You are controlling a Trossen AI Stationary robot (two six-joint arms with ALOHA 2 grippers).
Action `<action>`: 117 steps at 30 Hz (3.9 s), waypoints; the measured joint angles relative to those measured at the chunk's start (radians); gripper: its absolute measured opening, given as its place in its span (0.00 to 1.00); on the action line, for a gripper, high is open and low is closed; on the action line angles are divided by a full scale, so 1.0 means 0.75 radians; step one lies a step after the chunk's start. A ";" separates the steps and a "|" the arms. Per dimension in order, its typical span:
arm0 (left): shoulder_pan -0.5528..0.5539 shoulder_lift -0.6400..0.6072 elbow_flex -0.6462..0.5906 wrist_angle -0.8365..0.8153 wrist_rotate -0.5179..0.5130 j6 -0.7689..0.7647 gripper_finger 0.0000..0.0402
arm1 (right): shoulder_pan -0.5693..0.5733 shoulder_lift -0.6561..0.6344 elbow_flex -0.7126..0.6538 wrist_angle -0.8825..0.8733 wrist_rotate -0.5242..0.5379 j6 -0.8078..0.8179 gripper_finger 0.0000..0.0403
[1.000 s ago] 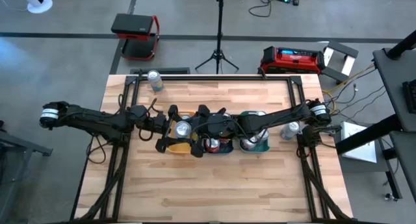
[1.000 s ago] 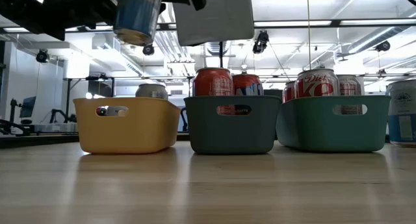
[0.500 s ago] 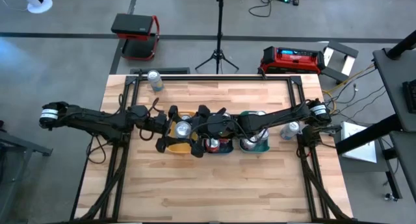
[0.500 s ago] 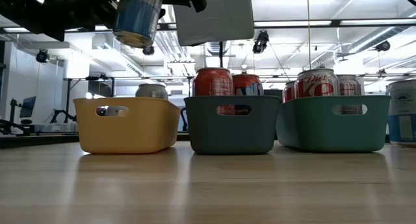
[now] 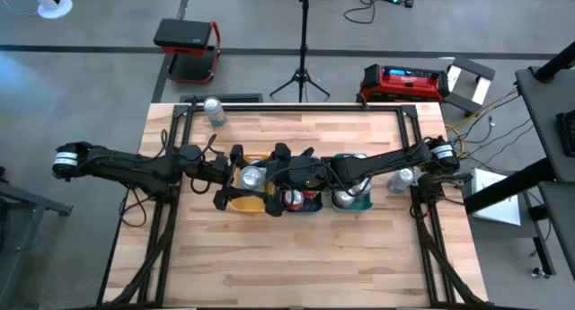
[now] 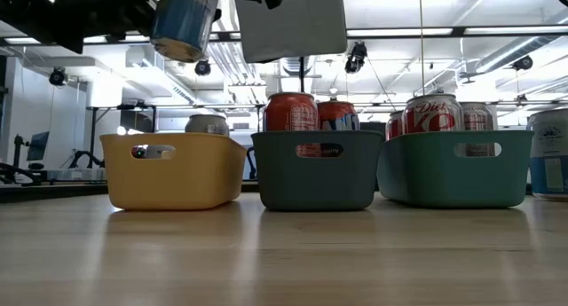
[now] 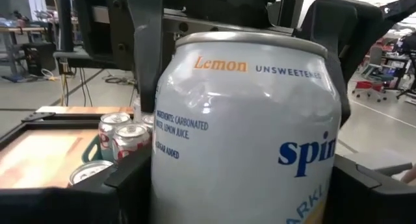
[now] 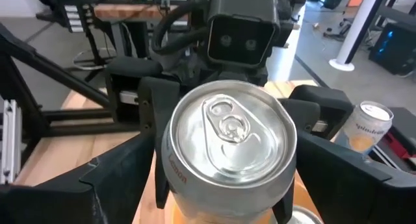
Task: Sort soda cans
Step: Put the top right blue-white soda can into the yellow bin
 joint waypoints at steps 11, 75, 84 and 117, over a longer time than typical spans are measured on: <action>-0.004 -0.120 0.000 -0.216 -0.106 0.009 0.70 | 0.024 -0.033 0.001 0.088 0.097 -0.059 0.84; -0.281 0.297 -0.398 0.581 -0.600 -0.060 0.71 | -0.110 0.294 0.257 -0.212 -0.231 -0.006 0.84; -0.283 0.293 -0.399 0.588 -0.590 -0.064 0.71 | -0.117 0.498 0.664 -0.641 -0.231 -0.052 0.85; -0.293 -0.075 -0.407 0.833 -0.541 -0.009 0.71 | 0.112 0.095 0.131 0.011 0.345 -0.188 0.88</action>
